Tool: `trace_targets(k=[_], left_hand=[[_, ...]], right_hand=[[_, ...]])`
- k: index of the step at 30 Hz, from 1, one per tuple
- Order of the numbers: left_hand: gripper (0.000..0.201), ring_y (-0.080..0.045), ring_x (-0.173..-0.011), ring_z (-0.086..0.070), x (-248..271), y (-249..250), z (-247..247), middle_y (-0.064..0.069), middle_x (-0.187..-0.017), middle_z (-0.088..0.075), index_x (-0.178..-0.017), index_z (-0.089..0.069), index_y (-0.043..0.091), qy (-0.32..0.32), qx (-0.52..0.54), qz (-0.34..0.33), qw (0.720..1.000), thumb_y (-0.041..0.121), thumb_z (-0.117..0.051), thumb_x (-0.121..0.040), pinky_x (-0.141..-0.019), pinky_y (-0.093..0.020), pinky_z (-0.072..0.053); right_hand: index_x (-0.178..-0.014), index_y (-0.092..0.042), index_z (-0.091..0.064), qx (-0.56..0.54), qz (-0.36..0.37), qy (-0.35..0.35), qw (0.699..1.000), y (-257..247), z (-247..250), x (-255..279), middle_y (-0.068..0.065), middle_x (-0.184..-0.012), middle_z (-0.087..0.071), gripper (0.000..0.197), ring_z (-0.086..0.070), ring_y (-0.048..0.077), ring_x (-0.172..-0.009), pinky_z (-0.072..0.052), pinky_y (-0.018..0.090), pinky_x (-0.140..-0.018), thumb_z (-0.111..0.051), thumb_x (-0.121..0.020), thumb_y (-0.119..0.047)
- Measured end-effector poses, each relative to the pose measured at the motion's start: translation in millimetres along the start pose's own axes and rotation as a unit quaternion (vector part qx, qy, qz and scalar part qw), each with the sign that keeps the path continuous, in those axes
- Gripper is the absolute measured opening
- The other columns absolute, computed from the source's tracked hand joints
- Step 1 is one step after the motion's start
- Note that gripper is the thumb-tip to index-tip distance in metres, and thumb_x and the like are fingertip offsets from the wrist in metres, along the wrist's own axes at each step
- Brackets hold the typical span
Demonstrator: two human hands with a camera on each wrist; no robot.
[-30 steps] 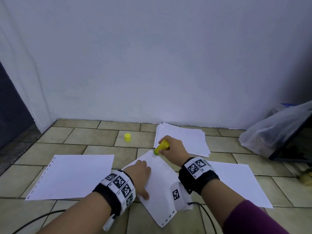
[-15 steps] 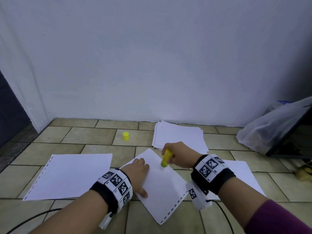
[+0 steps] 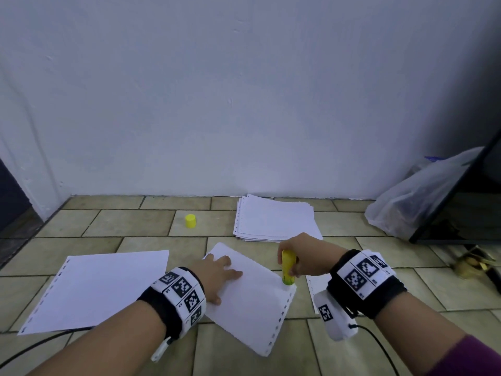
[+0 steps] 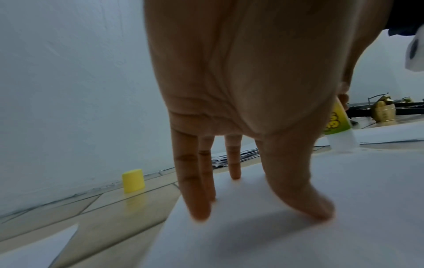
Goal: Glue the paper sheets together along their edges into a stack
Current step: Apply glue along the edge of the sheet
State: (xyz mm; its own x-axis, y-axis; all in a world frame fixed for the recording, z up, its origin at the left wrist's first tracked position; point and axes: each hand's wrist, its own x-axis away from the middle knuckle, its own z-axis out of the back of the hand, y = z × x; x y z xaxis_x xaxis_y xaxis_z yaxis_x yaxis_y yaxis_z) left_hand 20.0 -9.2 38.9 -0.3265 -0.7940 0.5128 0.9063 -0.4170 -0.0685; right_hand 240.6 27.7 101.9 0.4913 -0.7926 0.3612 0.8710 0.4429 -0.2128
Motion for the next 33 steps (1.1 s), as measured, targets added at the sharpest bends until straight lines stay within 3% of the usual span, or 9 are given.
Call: trace_targets(k=[3, 6, 8, 10, 14, 19, 23, 27, 33], left_hand=[[0.074, -0.027, -0.128, -0.036, 6.8, 0.8, 0.2, -0.007, -0.145, -0.024, -0.147, -0.027, 0.026, 0.025, 0.03, 0.009, 0.999, 0.039, -0.066, -0.086, -0.1, -0.04, -0.042], [0.077, -0.023, -0.135, -0.024, 11.8, 2.5, -3.6, -0.005, -0.151, -0.014, -0.139, -0.033, 0.012, 0.057, 0.044, -0.028, 0.997, 0.047, -0.069, -0.081, -0.105, -0.039, -0.037], [0.076, -0.02, -0.138, -0.018, 13.1, 5.1, -6.7, 0.001, -0.157, -0.003, -0.141, -0.032, 0.015, 0.064, 0.066, -0.062, 0.994, 0.045, -0.069, -0.082, -0.107, -0.037, -0.035], [0.08, -0.02, -0.14, -0.017, 12.9, 6.2, -8.8, 0.003, -0.158, -0.004, -0.148, -0.024, 0.022, 0.059, 0.063, -0.068, 0.994, 0.049, -0.065, -0.084, -0.108, -0.038, -0.034], [0.078, -0.023, -0.138, -0.02, 10.3, 7.8, -8.9, -0.006, -0.153, -0.016, -0.148, -0.026, 0.016, 0.077, 0.048, -0.023, 0.996, 0.053, -0.058, -0.087, -0.107, -0.04, -0.036], [0.076, -0.02, -0.138, -0.021, 9.4, 10.1, -9.7, -0.004, -0.154, -0.017, -0.146, -0.03, 0.009, 0.08, 0.076, -0.02, 0.994, 0.049, -0.059, -0.088, -0.108, -0.038, -0.036], [0.074, -0.021, -0.134, -0.028, 11.2, 10.9, -7.6, -0.004, -0.152, -0.021, -0.144, -0.031, 0.008, 0.081, 0.087, -0.019, 0.993, 0.048, -0.06, -0.088, -0.106, -0.038, -0.037], [0.074, -0.023, -0.133, -0.029, 10.6, 10.8, -6.9, -0.006, -0.15, -0.023, -0.143, -0.032, 0.007, 0.077, 0.079, -0.016, 0.994, 0.048, -0.061, -0.088, -0.105, -0.04, -0.038], [0.076, -0.022, -0.133, -0.028, 7.5, 10.1, -7.8, -0.006, -0.15, -0.023, -0.144, -0.032, 0.008, 0.08, 0.079, -0.015, 0.994, 0.048, -0.061, -0.087, -0.107, -0.039, -0.037]], right_hand=[[-0.091, -0.025, -0.059, -0.125, -0.005, 0.065, 0.99, 8.2, 7.1, -0.7, -0.001, -0.095, -0.058, 0.023, -0.064, 0.017, -0.078, -0.055, 0.029, -0.072, -0.068, -0.08, -0.007], [-0.087, -0.023, -0.059, -0.219, -0.013, 0.133, 0.966, 12.0, 13.9, -1.2, 0.003, -0.092, -0.064, 0.022, -0.069, 0.014, -0.066, -0.059, 0.031, -0.071, -0.068, -0.08, -0.004], [-0.09, -0.019, -0.06, -0.248, -0.026, 0.162, 0.955, 11.6, 14.6, -3.7, 0.003, -0.087, -0.064, 0.019, -0.066, 0.01, -0.06, -0.058, 0.028, -0.068, -0.067, -0.081, -0.004], [-0.091, -0.018, -0.06, -0.254, -0.038, 0.175, 0.95, 9.4, 12.5, -8.6, 0.003, -0.086, -0.064, 0.019, -0.065, 0.009, -0.059, -0.057, 0.027, -0.065, -0.066, -0.08, -0.004], [-0.092, -0.018, -0.059, -0.266, -0.046, 0.173, 0.947, 1.0, 2.9, -21.2, 0.007, -0.098, -0.06, 0.02, -0.064, 0.014, -0.067, -0.055, 0.02, -0.059, -0.065, -0.08, -0.003], [-0.097, -0.019, -0.058, -0.251, -0.036, 0.169, 0.952, -17.8, -10.9, -41.6, 0.008, -0.104, -0.062, 0.022, -0.063, 0.024, -0.092, -0.055, 0.034, -0.08, -0.066, -0.08, -0.007], [-0.111, -0.014, -0.058, -0.231, -0.031, 0.171, 0.957, -33.6, -19.7, -59.5, 0.008, -0.107, -0.061, 0.027, -0.053, 0.014, -0.08, -0.042, 0.015, -0.057, -0.06, -0.085, -0.008], [-0.116, -0.014, -0.056, -0.211, -0.039, 0.147, 0.966, -37.8, -21.1, -65.6, 0.012, -0.116, -0.058, 0.029, -0.057, 0.023, -0.096, -0.047, 0.026, -0.073, -0.057, -0.088, -0.009], [-0.118, -0.017, -0.057, -0.114, -0.034, 0.084, 0.989, -24.5, -9.0, -44.3, 0.007, -0.12, -0.057, 0.03, -0.054, 0.02, -0.105, -0.04, 0.022, -0.073, -0.06, -0.088, -0.013]])
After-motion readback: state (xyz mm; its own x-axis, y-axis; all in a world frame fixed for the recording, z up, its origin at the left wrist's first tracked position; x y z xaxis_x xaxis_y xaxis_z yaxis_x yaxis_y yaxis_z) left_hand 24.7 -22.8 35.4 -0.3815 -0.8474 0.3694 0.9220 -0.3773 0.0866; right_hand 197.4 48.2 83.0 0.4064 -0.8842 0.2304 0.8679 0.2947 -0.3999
